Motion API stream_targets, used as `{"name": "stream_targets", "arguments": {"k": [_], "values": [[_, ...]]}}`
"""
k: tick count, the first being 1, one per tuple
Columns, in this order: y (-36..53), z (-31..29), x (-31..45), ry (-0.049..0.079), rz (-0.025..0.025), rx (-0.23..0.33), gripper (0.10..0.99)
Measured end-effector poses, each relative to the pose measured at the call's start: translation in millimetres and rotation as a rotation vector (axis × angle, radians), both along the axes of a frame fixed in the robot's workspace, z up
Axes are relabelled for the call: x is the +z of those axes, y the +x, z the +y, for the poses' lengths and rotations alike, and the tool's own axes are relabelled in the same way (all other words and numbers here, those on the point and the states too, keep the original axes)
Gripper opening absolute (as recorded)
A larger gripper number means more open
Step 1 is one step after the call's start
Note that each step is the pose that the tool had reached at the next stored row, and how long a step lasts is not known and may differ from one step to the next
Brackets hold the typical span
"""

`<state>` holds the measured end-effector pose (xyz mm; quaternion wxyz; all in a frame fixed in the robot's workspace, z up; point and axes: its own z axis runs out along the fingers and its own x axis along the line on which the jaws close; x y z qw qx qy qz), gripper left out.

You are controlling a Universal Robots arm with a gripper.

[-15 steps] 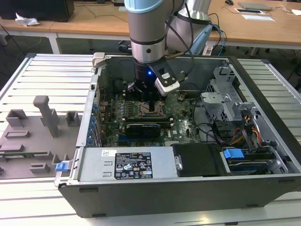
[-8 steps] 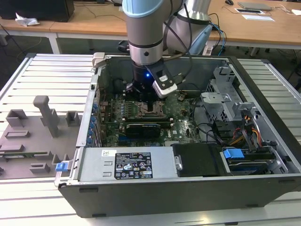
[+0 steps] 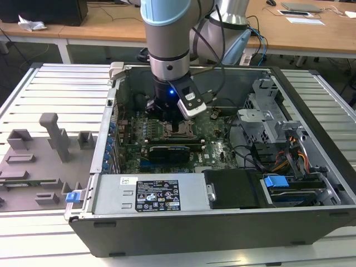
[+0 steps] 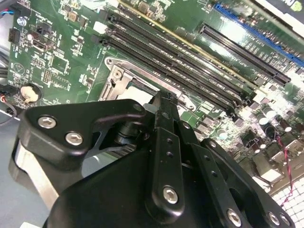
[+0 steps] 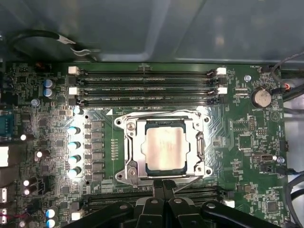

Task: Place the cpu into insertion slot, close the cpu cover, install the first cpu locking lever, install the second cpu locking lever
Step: 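Install the second cpu locking lever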

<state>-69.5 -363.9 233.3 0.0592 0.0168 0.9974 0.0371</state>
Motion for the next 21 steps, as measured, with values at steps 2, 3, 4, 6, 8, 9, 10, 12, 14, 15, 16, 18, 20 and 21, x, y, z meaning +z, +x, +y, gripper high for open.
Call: {"name": "stream_targets", "arguments": {"k": [2,3,4,6,8,9,10,12,14,15,16,18,20,21], "values": [[-0.7,-4.0,-0.1,0.006,0.0,0.0,0.106],[-1.5,-6.5,-0.5,0.014,-0.0001,0.0,0.106],[-2.3,-7.2,-1.0,0.019,-0.0001,0.0,0.106],[-5.1,-9.1,-2.5,0.034,-0.0001,0.0,0.106],[-7.1,-10.3,-3.6,0.044,0.0,0.0,0.106],[-8.2,-11.0,-4.2,0.05,-0.0001,0.0,0.106],[-9.1,-11.6,-4.7,0.056,0.0,0.0,0.106],[-11.1,-13.4,-6.0,0.069,0.0,0.0,0.106],[-12.3,-15.7,-7.2,0.078,0.0,0.0,0.106],[-12.8,-16.9,-8.0,0.082,-0.0001,0.0,0.106],[-13.9,-19.2,-9.2,0.092,-0.0001,0.0,0.106],[-16.0,-21.7,-10.6,0.118,0.0,0.0,0.106],[-16.9,-24.5,-12.1,0.126,0.0,0.0,0.106],[-17.4,-27.4,-13.3,0.132,-0.0001,0.0,0.106]]}}
